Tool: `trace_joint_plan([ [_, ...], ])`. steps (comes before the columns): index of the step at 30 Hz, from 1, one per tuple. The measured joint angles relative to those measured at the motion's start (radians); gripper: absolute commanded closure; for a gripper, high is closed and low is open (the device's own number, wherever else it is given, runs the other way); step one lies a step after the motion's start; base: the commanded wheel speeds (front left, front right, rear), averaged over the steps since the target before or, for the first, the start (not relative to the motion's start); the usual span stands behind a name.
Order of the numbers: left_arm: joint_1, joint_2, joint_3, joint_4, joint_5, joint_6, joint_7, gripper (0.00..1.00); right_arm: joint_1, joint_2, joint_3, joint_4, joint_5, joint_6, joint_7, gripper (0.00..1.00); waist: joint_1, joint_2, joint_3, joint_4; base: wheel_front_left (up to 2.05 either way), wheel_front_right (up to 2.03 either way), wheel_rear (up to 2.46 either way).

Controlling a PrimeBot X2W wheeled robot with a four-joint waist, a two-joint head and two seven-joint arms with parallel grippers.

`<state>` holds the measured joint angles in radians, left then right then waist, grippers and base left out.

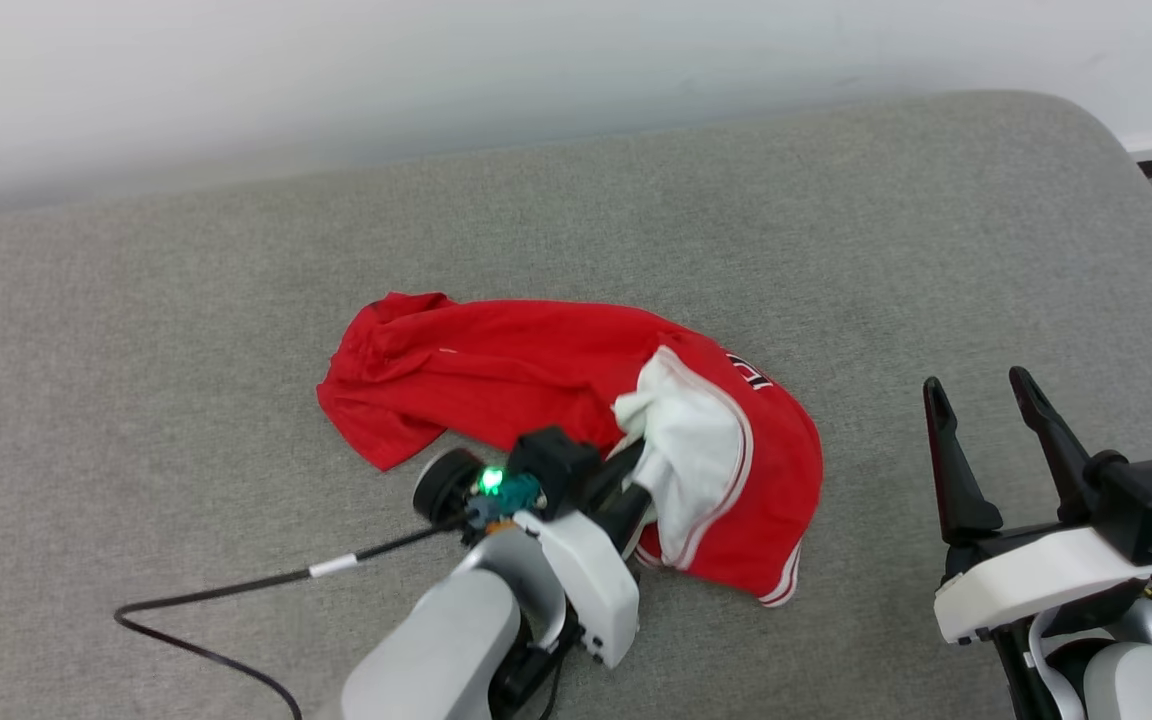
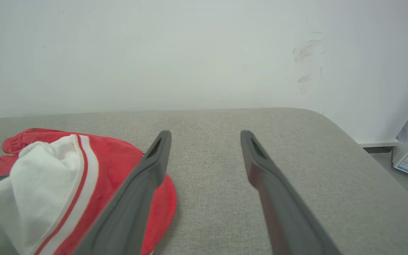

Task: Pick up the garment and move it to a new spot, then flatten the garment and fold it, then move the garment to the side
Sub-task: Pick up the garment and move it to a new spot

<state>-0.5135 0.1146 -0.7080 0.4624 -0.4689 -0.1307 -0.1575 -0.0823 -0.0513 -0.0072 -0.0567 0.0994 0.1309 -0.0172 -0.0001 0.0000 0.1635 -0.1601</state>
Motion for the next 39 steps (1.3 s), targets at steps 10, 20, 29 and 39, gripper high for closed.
trace_joint_plan([
  [10,0.020,0.026,-0.066,0.044,-0.015,0.003,-0.060,0.00,-0.002,0.000,-0.007,0.010,0.007,0.000,-0.009,0.00,0.0001,0.0000,0.018,0.056,0.00,0.00,0.00],
  [20,0.034,0.064,0.063,-0.078,-0.035,0.110,-0.098,0.00,0.027,0.000,-0.012,0.026,0.006,0.000,0.001,0.00,0.0001,0.0000,-0.073,0.136,0.00,0.00,0.00],
  [29,0.170,0.143,0.219,-0.154,-0.066,0.218,-0.103,0.00,0.074,0.000,-0.005,0.026,0.005,0.000,0.020,0.00,0.0001,0.0000,-0.145,0.176,0.00,0.00,0.00],
  [39,0.373,0.194,0.337,-0.260,-0.038,0.281,-0.105,0.00,0.132,0.000,0.010,0.025,0.005,0.000,0.042,0.00,0.0001,0.0000,-0.193,0.166,0.00,0.00,0.00],
])
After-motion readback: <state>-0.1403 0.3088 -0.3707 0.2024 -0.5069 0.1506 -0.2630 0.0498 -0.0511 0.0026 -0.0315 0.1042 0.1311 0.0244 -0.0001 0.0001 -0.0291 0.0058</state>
